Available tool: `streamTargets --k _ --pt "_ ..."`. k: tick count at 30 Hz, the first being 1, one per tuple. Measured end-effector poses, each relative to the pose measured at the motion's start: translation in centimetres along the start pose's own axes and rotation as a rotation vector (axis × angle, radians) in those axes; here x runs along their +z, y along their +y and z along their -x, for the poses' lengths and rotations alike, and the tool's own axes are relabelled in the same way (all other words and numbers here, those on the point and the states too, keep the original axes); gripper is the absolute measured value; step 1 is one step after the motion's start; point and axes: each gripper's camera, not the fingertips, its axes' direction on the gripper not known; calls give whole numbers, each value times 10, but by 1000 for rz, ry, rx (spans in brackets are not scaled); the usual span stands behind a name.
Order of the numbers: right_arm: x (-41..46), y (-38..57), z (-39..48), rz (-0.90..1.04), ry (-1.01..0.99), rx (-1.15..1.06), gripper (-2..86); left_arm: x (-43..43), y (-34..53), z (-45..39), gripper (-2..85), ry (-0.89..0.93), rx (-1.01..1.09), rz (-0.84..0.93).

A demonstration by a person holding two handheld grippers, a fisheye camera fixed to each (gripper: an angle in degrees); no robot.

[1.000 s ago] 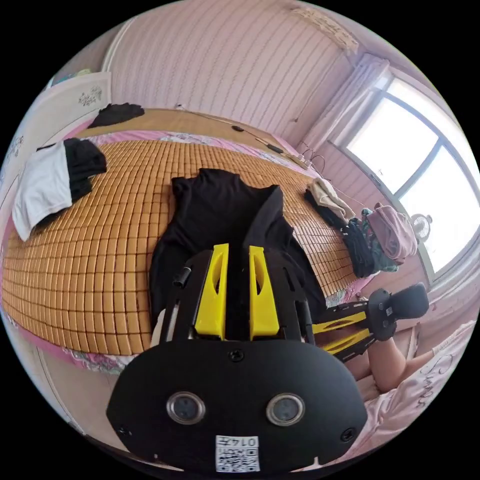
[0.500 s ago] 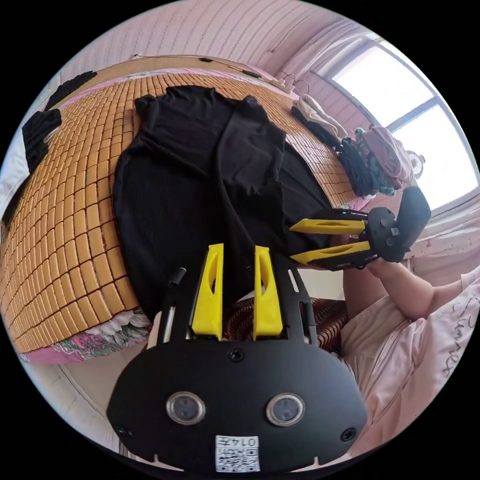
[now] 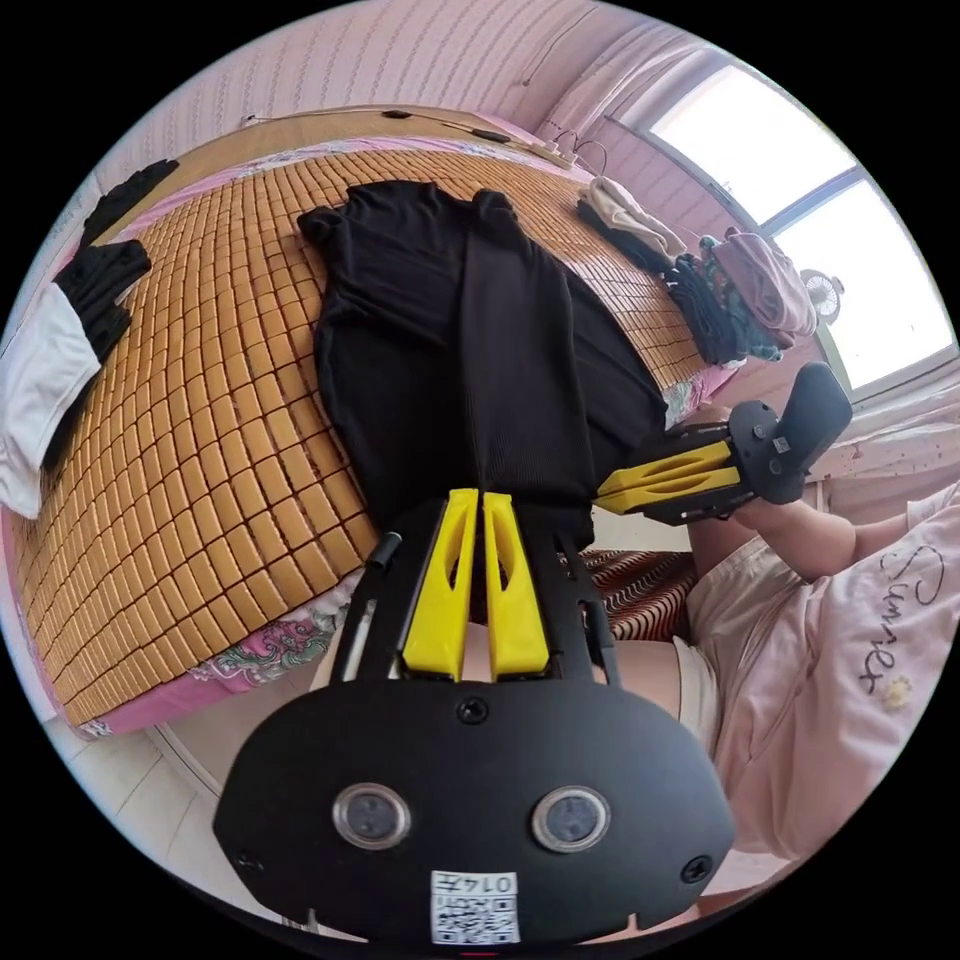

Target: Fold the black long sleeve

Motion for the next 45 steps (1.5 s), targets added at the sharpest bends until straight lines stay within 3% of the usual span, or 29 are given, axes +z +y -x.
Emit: streamTargets --k 5,14,22,28,34,38,41,45 --pt "23 5 -22 131 39 1 -3 15 1 16 -3 24 -49 72" --pt "-46 50 -155 85 319 165 81 -49 -46 34 -6 -237 53 6" --pt "-72 57 -265 30 316 274 84 -52 -110 58 0 -72 24 -160" --pt "-79 41 -350 -8 384 290 95 -62 -166 123 47 -1 -147 -282" --pt "-77 42 -468 -162 206 584 109 -58 -217 162 87 -37 -216 -330" --pt "-51 52 -522 -92 142 683 109 -42 -237 184 101 -63 -270 -254" --pt "-49 59 -542 -64 42 651 41 -33 -243 197 69 -111 -289 -205" --pt "-71 73 -567 -100 69 659 24 -40 -242 223 0 52 -360 -296"
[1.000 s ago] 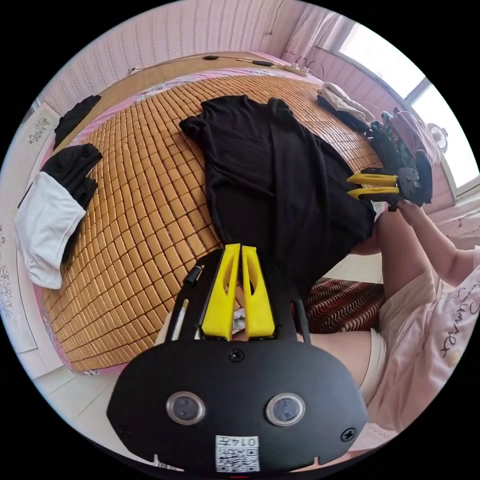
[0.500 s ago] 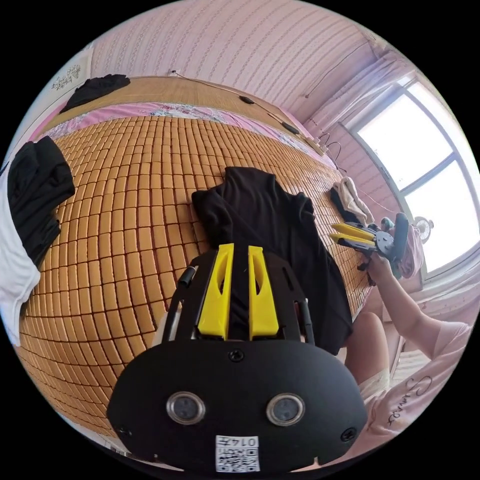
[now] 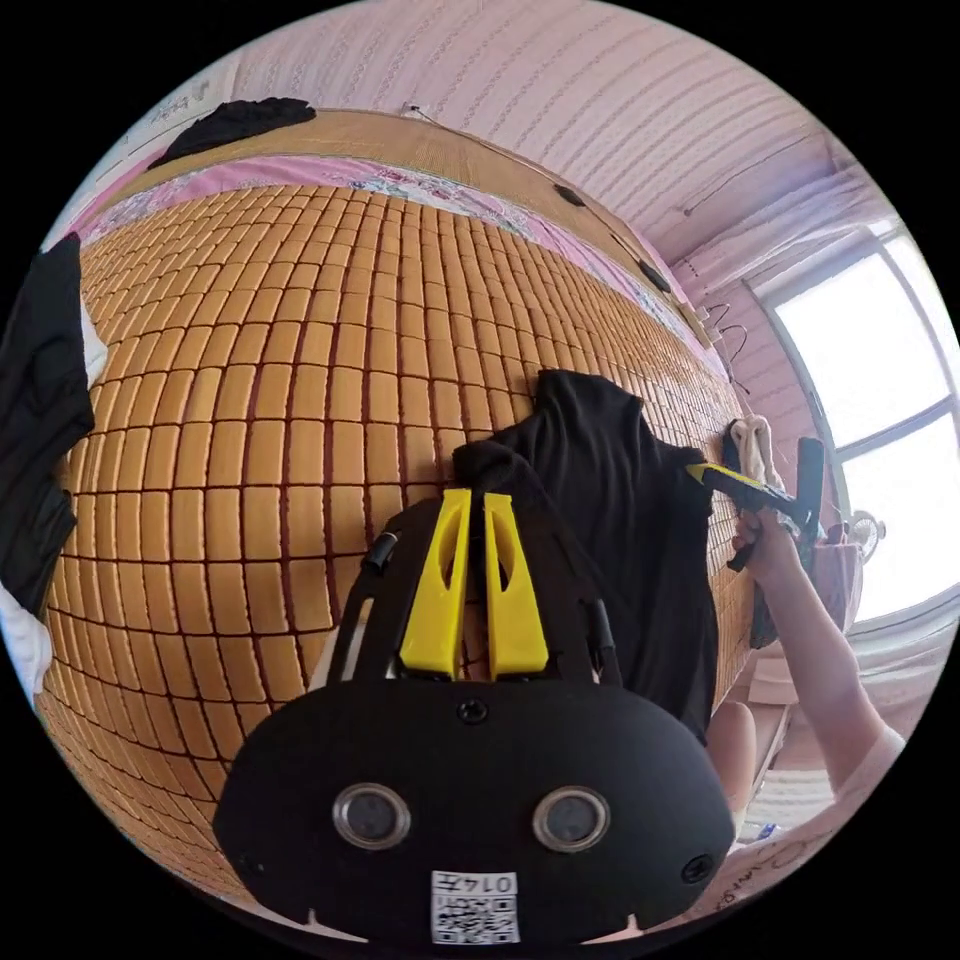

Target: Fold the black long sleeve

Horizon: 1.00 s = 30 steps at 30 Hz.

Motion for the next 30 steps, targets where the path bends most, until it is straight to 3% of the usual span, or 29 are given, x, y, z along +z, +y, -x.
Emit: streamTargets --k 6,15,21,27,30 --pt "-33 -10 -30 -68 -6 61 17 -18 -10 -32 -9 -127 133 -108" --pt "-106 -15 -31 -250 69 35 16 -79 -24 -79 -10 -88 204 -285" --pt "-126 9 -20 -206 37 -56 19 -85 6 -83 -10 -42 275 -200" --pt "-156 124 8 -210 -80 -214 22 -109 109 -73 -10 93 409 -85" --pt "-128 196 17 -70 -84 -217 23 -84 171 -60 -10 72 395 37"
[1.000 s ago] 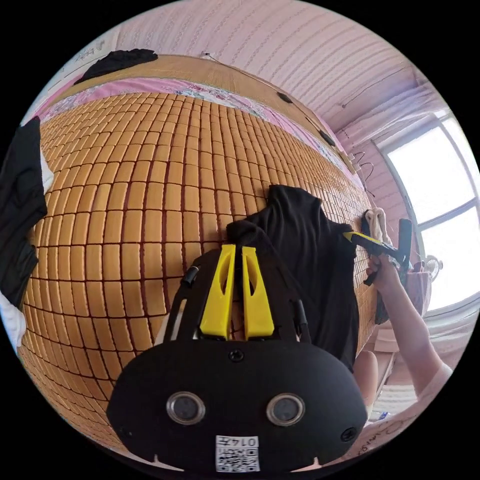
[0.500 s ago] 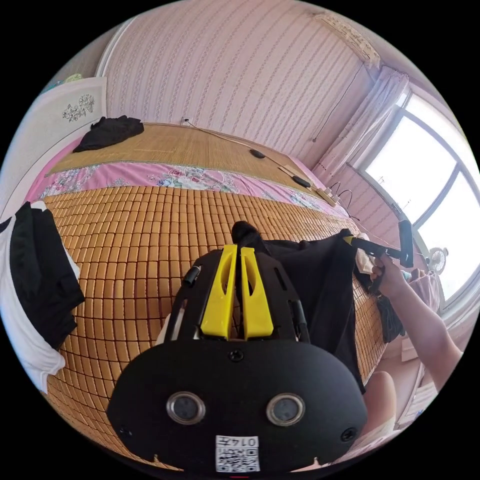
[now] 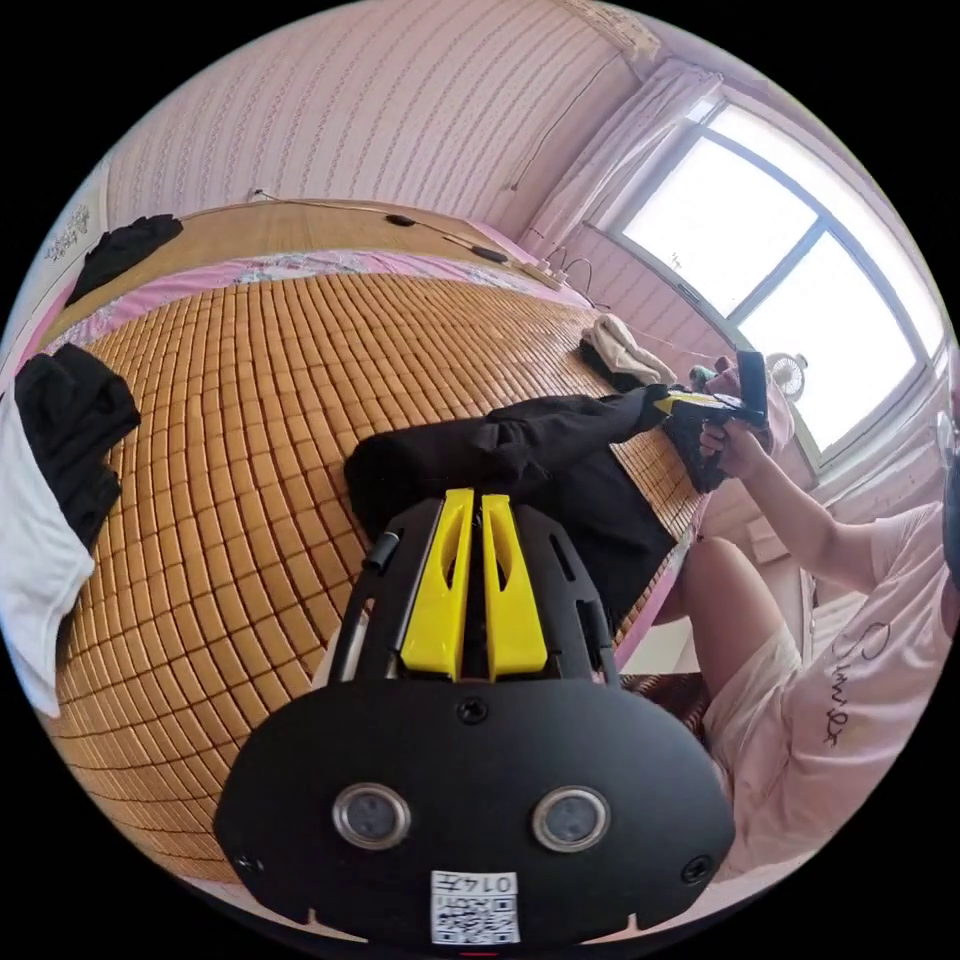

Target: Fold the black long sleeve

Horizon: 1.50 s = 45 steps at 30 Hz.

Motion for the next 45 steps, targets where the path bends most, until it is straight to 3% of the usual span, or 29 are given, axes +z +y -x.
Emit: streamTargets --k 3,7,14,18,22,24,26,33,39,45 --pt "53 46 6 224 3 37 26 38 40 8 -9 -25 -105 98" --pt "45 48 17 164 39 64 36 37 50 14 -8 31 -228 27" --pt "-6 32 43 124 169 54 74 -11 42 -16 -8 -246 -82 68" --pt "6 2 71 76 140 -11 82 8 14 -47 -2 -154 11 66" --pt "64 -41 88 152 118 36 105 53 -17 -67 44 -80 -20 10" --pt "85 -52 89 203 146 67 101 92 -32 -69 50 -58 -51 90" --pt "99 -56 92 261 99 56 37 119 -32 -65 33 -70 -83 200" --pt "44 -25 154 152 -67 -223 28 60 39 -94 -9 102 58 88" --pt "36 13 215 303 -52 -233 44 43 127 -121 -10 -74 167 226" --pt "43 -23 264 306 91 -250 8 54 117 -160 -10 -44 226 110"
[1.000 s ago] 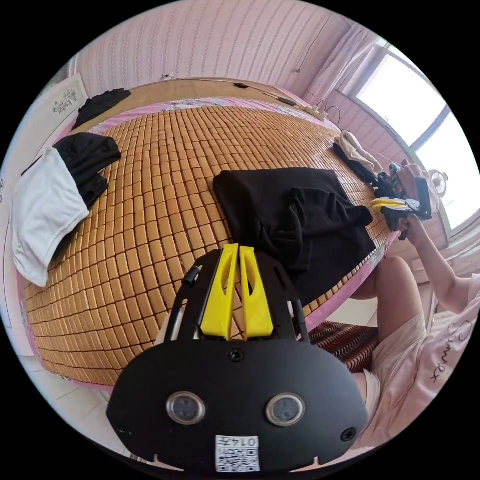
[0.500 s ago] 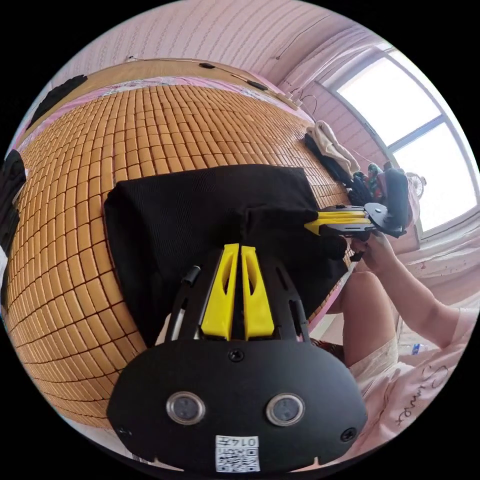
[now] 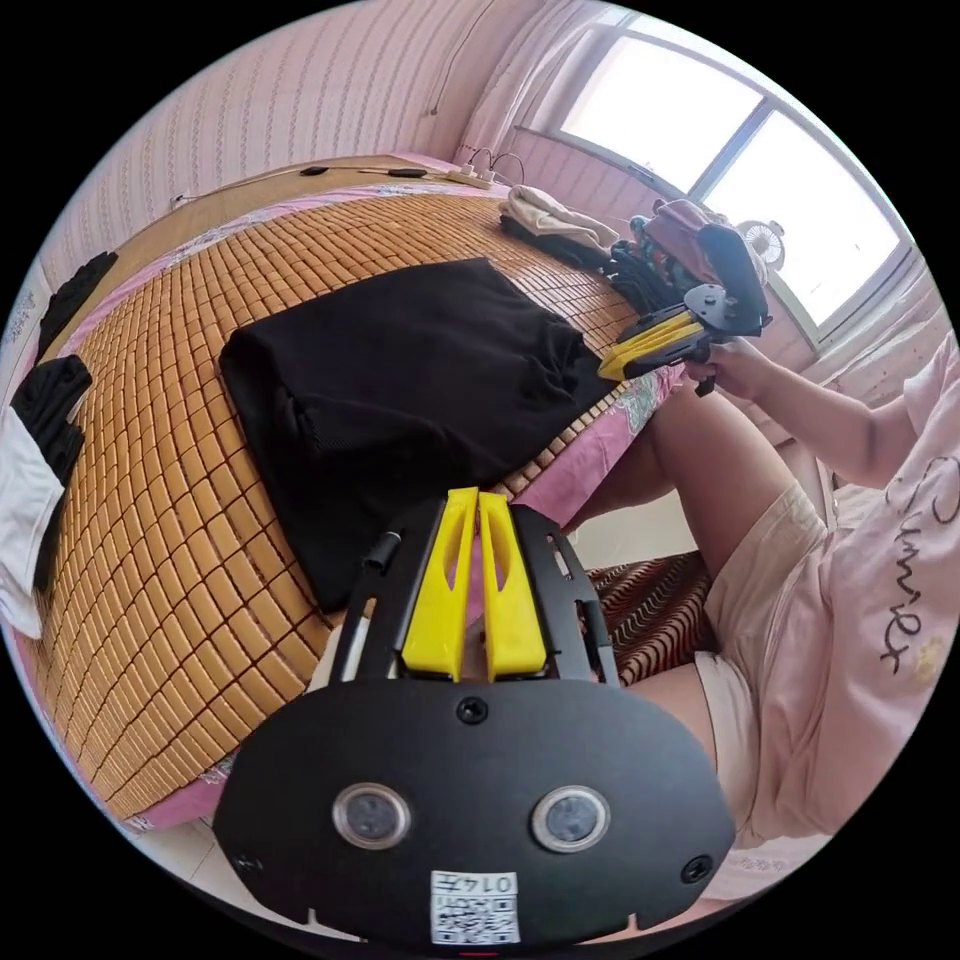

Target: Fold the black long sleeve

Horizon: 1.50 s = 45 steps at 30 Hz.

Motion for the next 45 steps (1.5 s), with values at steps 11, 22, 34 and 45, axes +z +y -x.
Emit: streamTargets --k 11,22,34,45 --pt "55 -105 75 252 152 -27 -4 50 -4 26 -10 -122 -148 -6" --pt "16 -172 75 282 365 193 -4 15 17 40 -10 -183 -174 -237" --pt "20 -201 110 277 391 243 -9 37 26 31 -10 -228 -181 -85" --pt "40 -387 120 231 291 39 -10 120 -16 -84 -10 -119 287 -5"
